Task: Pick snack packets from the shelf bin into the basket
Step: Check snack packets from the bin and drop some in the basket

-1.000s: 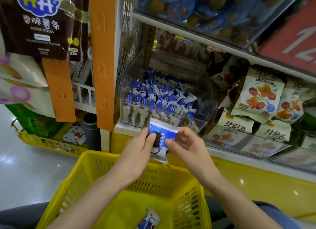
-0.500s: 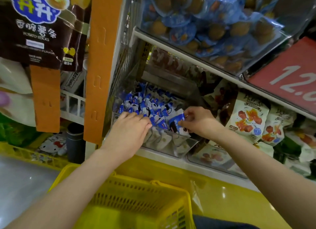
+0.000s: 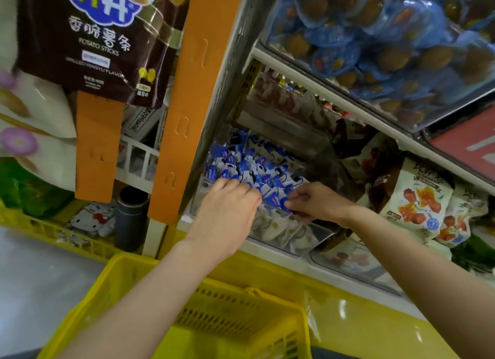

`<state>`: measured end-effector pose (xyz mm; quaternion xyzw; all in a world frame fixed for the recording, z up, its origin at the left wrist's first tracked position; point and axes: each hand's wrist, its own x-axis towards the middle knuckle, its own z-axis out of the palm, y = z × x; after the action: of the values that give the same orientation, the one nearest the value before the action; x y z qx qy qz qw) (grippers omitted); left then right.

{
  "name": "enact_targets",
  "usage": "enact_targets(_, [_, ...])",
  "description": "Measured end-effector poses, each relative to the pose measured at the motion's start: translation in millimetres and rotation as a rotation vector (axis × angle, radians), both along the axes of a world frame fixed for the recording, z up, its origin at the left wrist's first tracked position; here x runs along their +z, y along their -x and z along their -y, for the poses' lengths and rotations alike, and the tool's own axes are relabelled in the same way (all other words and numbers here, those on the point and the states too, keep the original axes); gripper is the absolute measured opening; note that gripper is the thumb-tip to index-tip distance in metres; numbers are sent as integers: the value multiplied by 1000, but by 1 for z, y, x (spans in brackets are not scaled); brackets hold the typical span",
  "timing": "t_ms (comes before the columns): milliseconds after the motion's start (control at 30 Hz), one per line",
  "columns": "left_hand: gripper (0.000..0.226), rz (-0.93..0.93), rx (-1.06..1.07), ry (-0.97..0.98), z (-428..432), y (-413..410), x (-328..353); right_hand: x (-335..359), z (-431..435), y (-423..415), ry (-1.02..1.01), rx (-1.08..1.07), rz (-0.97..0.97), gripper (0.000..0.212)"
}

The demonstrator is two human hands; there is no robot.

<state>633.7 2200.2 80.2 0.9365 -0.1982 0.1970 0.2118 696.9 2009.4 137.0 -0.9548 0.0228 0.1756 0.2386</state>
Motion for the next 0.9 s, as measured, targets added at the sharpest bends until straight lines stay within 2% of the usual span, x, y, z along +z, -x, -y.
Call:
enact_targets(67, [33, -1, -3, 13, 0, 0, 0, 5, 3, 0, 28, 12, 72, 17])
enact_targets(167, [34, 2, -7, 29, -1, 0, 0, 16, 5, -1, 232, 91, 183, 17])
enact_targets(300, [35, 5, -3, 47, 0, 0, 1, 19, -1, -3, 580, 240, 75, 18])
enact_targets(400, [34, 1, -12, 73, 0, -1, 0, 16, -6, -4, 670, 235, 12, 25])
enact_targets(533, [32, 12, -22, 90, -1, -1, -1, 13, -8, -6, 690, 224, -9, 23])
enact_targets(700, [32, 41, -23, 109, 0, -2, -2, 12, -8, -7, 458, 62, -39, 26])
enact_targets(800, [31, 57, -33, 120, 0, -1, -3, 10, -9, -2, 422, 1, 29, 33])
enact_targets(900, [32, 41, -47, 100, -1, -1, -2, 13, -10, 6, 422, -43, 135, 30])
